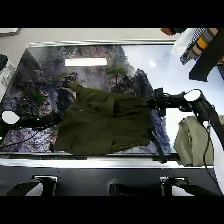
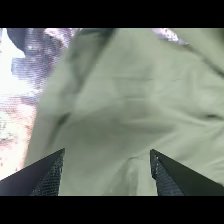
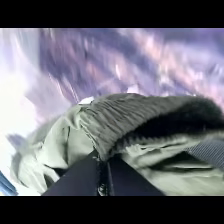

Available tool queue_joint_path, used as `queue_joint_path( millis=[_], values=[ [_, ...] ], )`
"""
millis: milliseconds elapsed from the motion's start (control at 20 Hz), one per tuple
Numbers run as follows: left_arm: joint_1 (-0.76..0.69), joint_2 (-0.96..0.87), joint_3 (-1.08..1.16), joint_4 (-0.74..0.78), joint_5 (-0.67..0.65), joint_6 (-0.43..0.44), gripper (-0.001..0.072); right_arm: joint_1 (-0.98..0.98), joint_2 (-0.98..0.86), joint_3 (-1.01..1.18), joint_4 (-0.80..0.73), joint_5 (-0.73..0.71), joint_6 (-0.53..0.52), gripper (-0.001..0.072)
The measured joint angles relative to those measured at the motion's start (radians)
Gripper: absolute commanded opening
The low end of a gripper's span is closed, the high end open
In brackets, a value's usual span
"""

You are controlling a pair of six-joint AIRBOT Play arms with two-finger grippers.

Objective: Fold the clothes and pants, and hang the long-sleeved shirts on hangers.

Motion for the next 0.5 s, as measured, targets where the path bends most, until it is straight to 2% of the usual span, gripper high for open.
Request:
queue_joint_path(
  millis=[50,200,500],
  values=[
    [0.0,-0.003,0.0,0.0,0.0,0.0,0.0618,-0.007,-0.024,0.0,0.013,-0.017,0.035,0.0039],
    [0.0,-0.012,0.0,0.0,0.006,0.0,0.0618,-0.02,-0.121,0.0,0.113,-0.09,0.116,0.015],
    [0.0,-0.026,0.0,0.0,0.015,0.0,0.0618,-0.026,-0.25,0.0,0.391,-0.293,0.136,0.0158]
  ],
)
